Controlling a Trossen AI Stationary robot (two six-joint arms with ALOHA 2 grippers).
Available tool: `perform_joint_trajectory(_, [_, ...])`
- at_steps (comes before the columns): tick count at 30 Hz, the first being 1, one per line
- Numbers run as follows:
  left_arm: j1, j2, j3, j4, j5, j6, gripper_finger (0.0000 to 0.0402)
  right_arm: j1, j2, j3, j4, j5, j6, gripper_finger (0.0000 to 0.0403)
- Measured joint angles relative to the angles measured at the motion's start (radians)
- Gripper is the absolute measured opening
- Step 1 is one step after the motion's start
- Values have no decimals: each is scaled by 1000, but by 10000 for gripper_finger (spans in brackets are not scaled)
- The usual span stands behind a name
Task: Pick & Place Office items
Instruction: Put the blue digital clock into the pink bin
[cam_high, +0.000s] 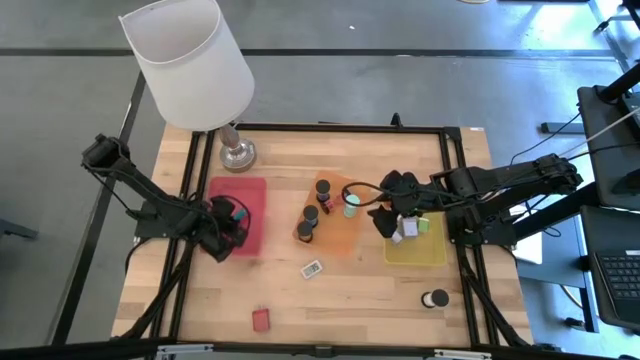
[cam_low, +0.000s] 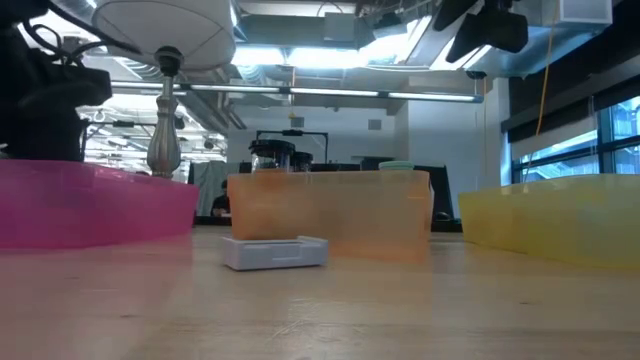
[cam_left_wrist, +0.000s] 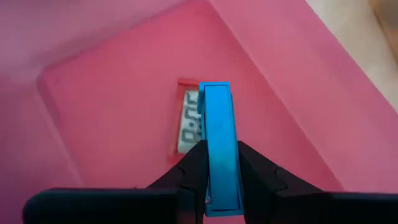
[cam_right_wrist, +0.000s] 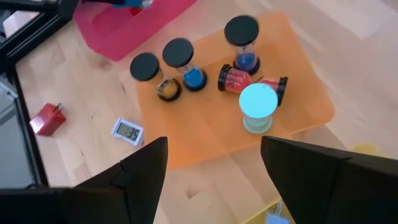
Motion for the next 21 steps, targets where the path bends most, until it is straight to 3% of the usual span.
perform_joint_trajectory(5, [17, 0, -16, 15, -17, -32, 61, 0, 0, 0, 1, 43, 23, 261])
perform_joint_trajectory(13, [15, 0, -94, 305, -2, 175, 61, 0, 0, 0, 1, 45, 23, 261])
perform_joint_trajectory(21, [44, 0, -126, 298, 10, 182, 63, 0, 0, 0, 1, 58, 22, 261])
